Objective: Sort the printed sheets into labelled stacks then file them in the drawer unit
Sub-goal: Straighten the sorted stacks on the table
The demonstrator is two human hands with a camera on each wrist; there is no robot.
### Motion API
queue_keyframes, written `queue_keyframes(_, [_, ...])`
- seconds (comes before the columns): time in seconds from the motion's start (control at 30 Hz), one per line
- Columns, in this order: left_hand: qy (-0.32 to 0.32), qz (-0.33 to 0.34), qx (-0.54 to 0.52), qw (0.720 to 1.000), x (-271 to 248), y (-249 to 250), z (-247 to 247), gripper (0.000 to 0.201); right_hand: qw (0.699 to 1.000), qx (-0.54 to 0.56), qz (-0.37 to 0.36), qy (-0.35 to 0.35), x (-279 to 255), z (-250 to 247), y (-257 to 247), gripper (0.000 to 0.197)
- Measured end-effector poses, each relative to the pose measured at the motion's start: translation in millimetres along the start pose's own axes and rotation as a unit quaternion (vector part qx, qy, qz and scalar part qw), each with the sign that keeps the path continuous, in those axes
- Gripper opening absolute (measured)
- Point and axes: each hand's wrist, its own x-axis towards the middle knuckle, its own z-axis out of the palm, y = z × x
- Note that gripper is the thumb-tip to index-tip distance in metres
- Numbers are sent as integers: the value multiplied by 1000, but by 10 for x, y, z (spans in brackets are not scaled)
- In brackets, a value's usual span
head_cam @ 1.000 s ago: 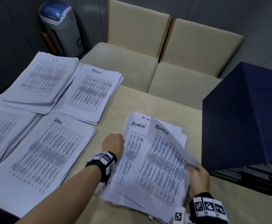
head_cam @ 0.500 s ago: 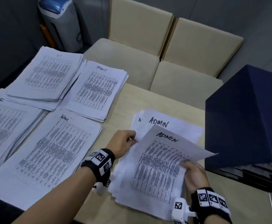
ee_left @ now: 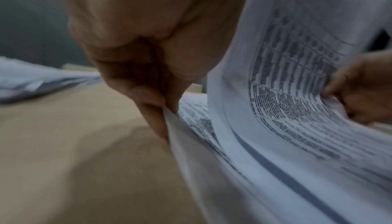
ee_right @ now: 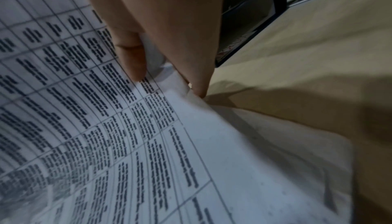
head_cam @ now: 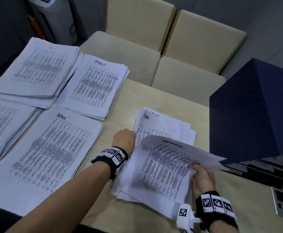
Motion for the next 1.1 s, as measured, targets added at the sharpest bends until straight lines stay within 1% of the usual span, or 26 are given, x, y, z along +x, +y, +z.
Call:
queue_keyframes(0.03, [-4,13,28,1000,-16,-2,-52,22,1000,-8,3,7,40,-9,-3,23])
queue_keyframes(0.1, [-1,32,64,997,-42,-20,-147,21,1000,-13,6,0,97,-4,-40,18])
queue_keyframes(0.17, [16,48,48,998,-76,-29,-233,29,1000,-8,6,-24,128,29,-83,25])
queue_keyframes(0.2, [21,51,13,998,-83,-42,-248,31,999,-6,5,-38,139,41,-103,28])
queue_keyframes(0.27, [29,64,-117,991,-106,-76,-243,26,997,-10,0,-71,158,48,-128,27])
queue_keyframes(0.3, [34,73,-194,978,-125,-90,-214,24,997,-21,3,-80,178,51,-138,26])
queue_keyframes(0.37, [39,91,-333,938,-172,-109,-108,23,996,-40,5,-76,232,49,-142,22])
queue_keyframes(0.43, [33,95,-407,908,-206,-100,0,29,996,-61,-1,-67,284,56,-118,18])
queue_keyframes(0.47, [30,78,-424,902,-206,-83,59,34,996,-60,-3,-65,309,62,-103,22])
queue_keyframes(0.5, [45,43,-432,900,-206,-59,105,35,997,-55,-1,-62,341,56,-76,30])
queue_keyframes(0.53, [81,-13,-423,902,-180,-49,165,29,997,-49,3,-63,357,54,-67,33])
queue_keyframes(0.57, [115,-76,-401,905,-165,-47,212,19,997,-46,3,-59,360,51,-65,29])
queue_keyframes(0.6, [126,-134,-373,910,-153,-49,251,19,998,-41,0,-51,364,46,-70,22])
queue_keyframes(0.63, [110,-170,-348,915,-144,-47,277,28,998,-32,1,-48,368,43,-85,19])
queue_keyframes(0.67, [84,-184,-329,923,-132,-38,291,34,998,-24,2,-51,381,40,-87,23])
queue_keyframes(0.73, [52,-168,-283,943,-114,7,263,32,998,-20,-13,-60,396,37,-88,30])
queue_keyframes(0.8, [32,-137,-212,967,-75,46,214,21,997,-24,-30,-59,432,14,-67,33])
queue_keyframes(0.83, [21,-120,-166,979,-63,63,177,18,997,-31,-32,-58,436,8,-70,33])
queue_keyframes(0.9, [7,-81,-69,994,-50,81,84,18,997,-40,-22,-58,416,-1,-114,28])
queue_keyframes(1.0, [15,-18,40,999,-88,77,-115,30,998,-41,-9,-56,352,22,-179,26])
queue_keyframes(1.03, [23,0,46,999,-107,76,-180,36,997,-55,-8,-56,365,22,-183,24])
queue_keyframes(1.1, [35,30,5,999,-110,52,-257,41,996,-61,7,-62,403,36,-164,18])
